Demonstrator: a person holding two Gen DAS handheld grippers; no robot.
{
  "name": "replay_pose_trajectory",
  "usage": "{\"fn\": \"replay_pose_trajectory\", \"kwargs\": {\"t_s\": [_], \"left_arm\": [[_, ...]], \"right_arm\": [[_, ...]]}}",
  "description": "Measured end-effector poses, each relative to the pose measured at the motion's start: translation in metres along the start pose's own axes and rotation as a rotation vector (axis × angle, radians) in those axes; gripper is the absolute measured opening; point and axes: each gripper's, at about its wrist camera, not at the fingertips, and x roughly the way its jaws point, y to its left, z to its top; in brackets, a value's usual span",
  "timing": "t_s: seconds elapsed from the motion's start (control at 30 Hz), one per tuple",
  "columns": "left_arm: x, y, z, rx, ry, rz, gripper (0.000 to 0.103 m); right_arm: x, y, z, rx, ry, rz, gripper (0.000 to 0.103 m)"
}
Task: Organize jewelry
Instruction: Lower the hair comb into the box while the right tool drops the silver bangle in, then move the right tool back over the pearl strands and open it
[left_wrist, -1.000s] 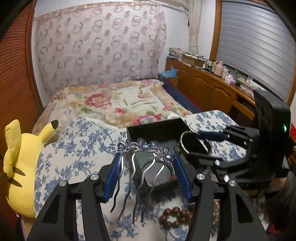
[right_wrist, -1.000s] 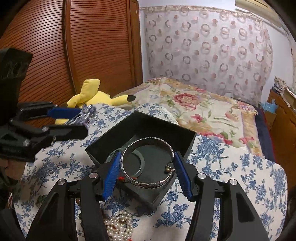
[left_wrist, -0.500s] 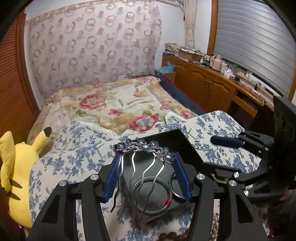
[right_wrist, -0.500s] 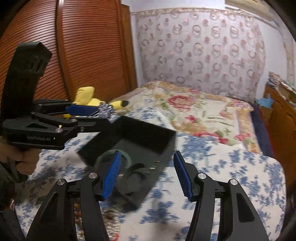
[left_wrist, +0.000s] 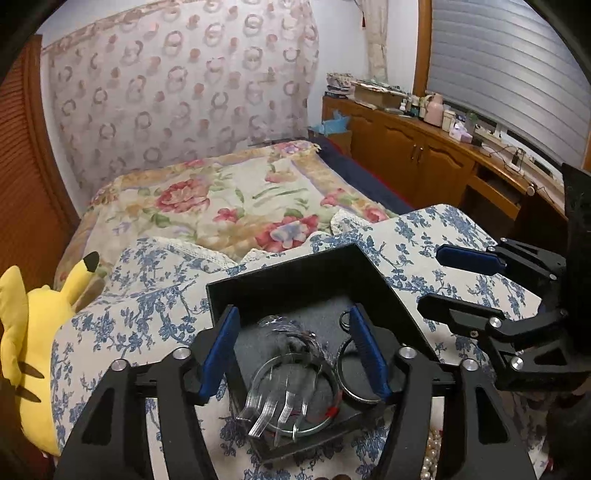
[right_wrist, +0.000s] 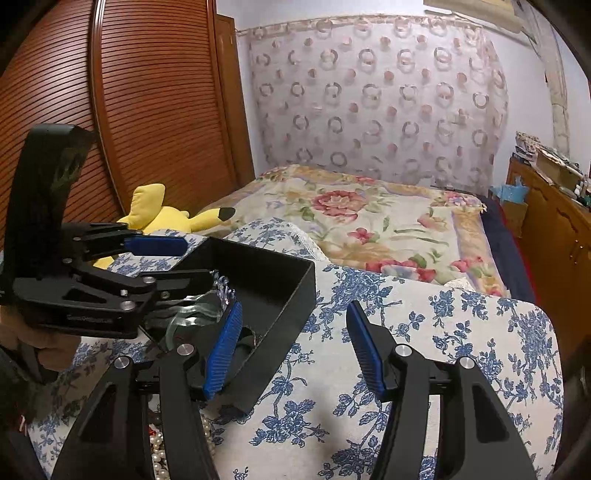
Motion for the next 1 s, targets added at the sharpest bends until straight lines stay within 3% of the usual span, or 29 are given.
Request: {"fn": "replay_pose_trajectory", "kwargs": {"t_s": [0.33, 0.5, 0.67, 0.77, 1.0], "left_arm": [[-0.041, 0.01, -0.028, -0.027, -0.02, 0.007, 0.063], [-0.058, 0.017, -0.054, -0.045, -0.009, 0.013, 0.066], [-0.072, 0.023, -0.083, -0.072, -0.003, 0.012, 0.071], [-0.077, 0.026, -0.099, -0.083, -0.003, 0.02, 0.08], [-0.08, 0.033, -0.123, -0.09, 0.038, 0.038, 0.08]], "right_arm": [[-0.032, 0.014, 0.002, -0.033, -0.033, -0.03, 0.061], [-0.048, 0.026, -0.014, -0.034, -0.017, -0.033, 0.061], [-0.059, 0.04, -0.039, -0.031, 0.022, -0.026, 0.061], [-0.062, 0.049, -0.053, -0.034, 0.052, -0.024, 0.061], [-0.06, 0.064, -0.076, -0.054, 0.12, -0.013, 0.048]]}}
